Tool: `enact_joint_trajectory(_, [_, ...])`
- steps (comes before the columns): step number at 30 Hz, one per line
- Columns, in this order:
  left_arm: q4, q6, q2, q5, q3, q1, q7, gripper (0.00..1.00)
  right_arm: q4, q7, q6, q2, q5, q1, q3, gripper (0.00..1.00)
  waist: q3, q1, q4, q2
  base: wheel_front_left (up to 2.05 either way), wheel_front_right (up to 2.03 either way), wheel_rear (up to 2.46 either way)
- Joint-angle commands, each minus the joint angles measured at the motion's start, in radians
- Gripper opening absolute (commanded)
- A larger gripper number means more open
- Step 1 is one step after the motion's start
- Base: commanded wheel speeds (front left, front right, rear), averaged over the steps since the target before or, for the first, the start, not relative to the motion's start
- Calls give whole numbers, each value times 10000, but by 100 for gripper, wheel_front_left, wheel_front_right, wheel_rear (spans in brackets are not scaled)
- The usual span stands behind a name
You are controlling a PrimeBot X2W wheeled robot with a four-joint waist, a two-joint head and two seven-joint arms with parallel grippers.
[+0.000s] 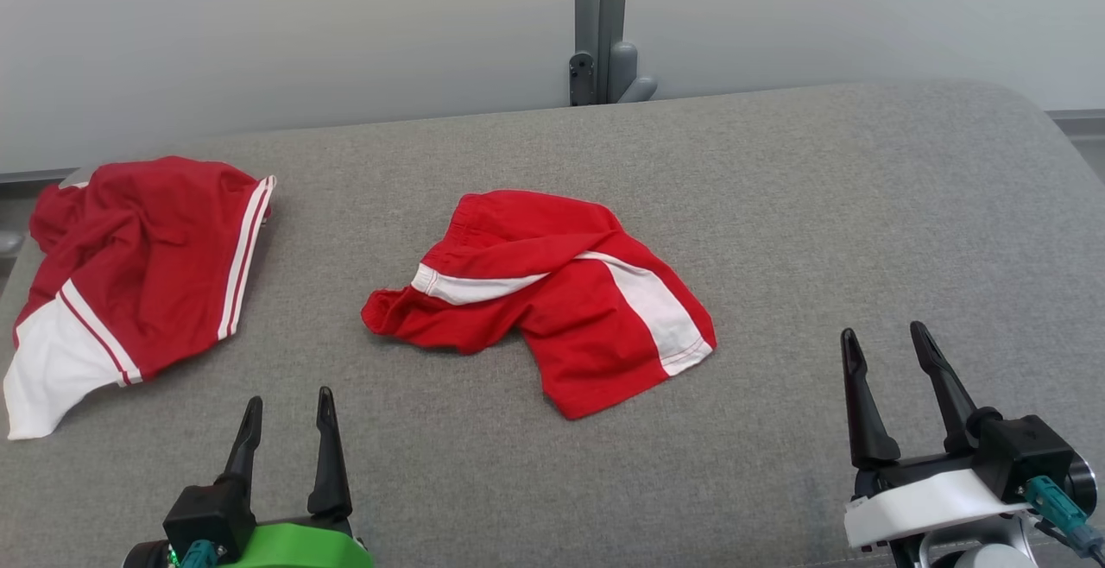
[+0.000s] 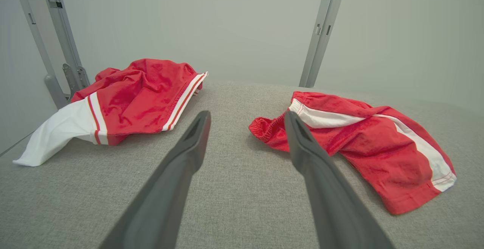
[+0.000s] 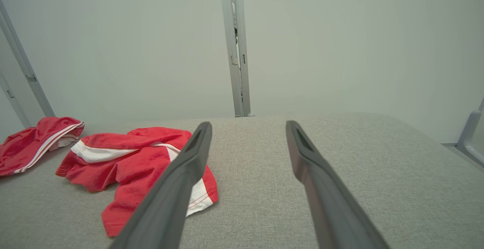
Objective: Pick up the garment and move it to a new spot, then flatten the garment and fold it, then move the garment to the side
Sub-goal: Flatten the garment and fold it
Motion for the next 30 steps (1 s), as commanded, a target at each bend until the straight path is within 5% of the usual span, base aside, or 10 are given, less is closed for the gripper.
enact_joint_trajectory(1, [26,-47,-12,75,42,71,-1,100,15,-32,-3,-29,69,-36,16,100,10,1,9,97,0,0,0])
enact_joint_trajectory(19, [241,-60,-13,46,-137,-528,-1,100,141,-32,-3,-29,100,-216,137,100,402,1,-98,97,0,0,0])
enact_joint_trajectory(30, [1548,-557,49,378,-611,-1941,52,100,417,-32,-3,-30,-73,-913,555,100,939,1,-126,97,0,0,0])
